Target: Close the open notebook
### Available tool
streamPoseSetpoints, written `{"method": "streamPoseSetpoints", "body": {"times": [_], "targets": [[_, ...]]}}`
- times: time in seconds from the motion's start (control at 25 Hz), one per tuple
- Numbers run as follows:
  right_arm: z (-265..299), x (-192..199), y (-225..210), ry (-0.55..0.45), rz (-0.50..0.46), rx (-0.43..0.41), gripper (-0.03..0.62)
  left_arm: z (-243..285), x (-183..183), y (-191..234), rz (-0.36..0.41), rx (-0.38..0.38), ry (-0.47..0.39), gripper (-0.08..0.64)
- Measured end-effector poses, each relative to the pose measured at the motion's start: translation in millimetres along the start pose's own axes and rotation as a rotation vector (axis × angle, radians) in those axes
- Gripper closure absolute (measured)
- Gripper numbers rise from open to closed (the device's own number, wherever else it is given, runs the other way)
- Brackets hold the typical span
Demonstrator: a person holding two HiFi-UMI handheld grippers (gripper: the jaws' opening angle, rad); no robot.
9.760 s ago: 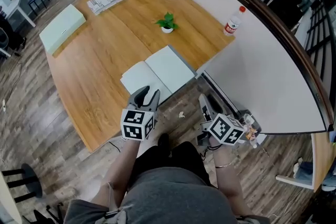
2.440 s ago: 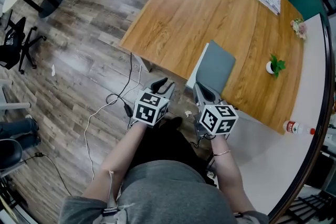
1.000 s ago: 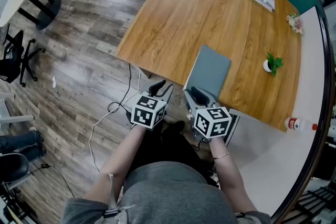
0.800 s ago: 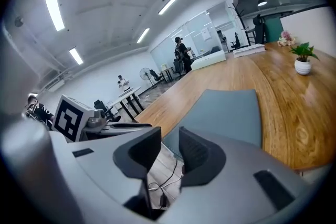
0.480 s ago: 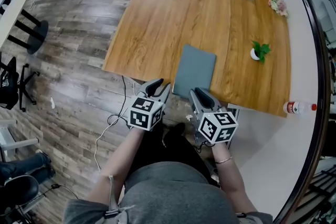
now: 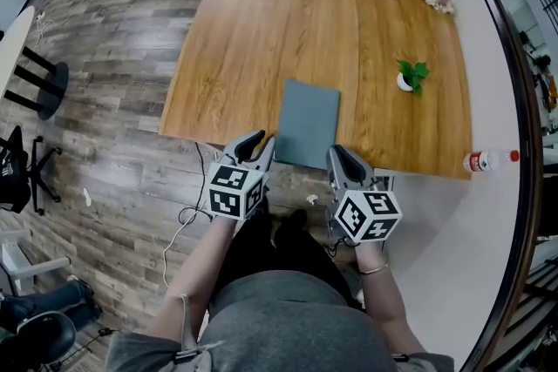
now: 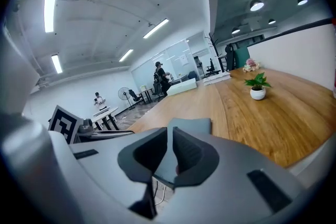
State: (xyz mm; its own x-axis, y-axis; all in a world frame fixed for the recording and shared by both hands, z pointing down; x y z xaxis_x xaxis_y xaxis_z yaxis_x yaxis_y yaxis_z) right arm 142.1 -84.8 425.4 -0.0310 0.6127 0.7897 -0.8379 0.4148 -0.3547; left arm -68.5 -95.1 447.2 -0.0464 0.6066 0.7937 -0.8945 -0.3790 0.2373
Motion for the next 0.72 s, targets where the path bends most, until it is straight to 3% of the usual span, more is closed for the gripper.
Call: {"method": "streamPoseSetpoints", "body": {"times": [0.2, 0.72], "targets": [[-15.9, -1.7, -11.6, -0.044, 0.031, 0.063, 0.584, -1.3, -8.2, -3.2, 0.025, 0.006, -0.02, 0.497], [-56.9, -6.1, -36.7, -0.148, 0.078, 0.152, 0.589, 5.3, -21.2, -17.9, 0.06, 0.026, -0.039, 0.518]]}}
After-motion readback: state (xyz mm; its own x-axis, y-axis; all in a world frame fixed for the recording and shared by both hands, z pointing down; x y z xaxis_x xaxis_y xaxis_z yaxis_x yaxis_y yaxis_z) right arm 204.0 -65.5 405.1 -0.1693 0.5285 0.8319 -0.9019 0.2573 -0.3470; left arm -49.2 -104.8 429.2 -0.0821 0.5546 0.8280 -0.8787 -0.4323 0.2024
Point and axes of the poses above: the fingertips, and each gripper's own axes: z forward along the fingers, y to its left, x out of its underside, the point moved 7 cm from there along -z, backward along the fingers, and after that the axes turned 9 degrees about y, right-handed, at the moved point
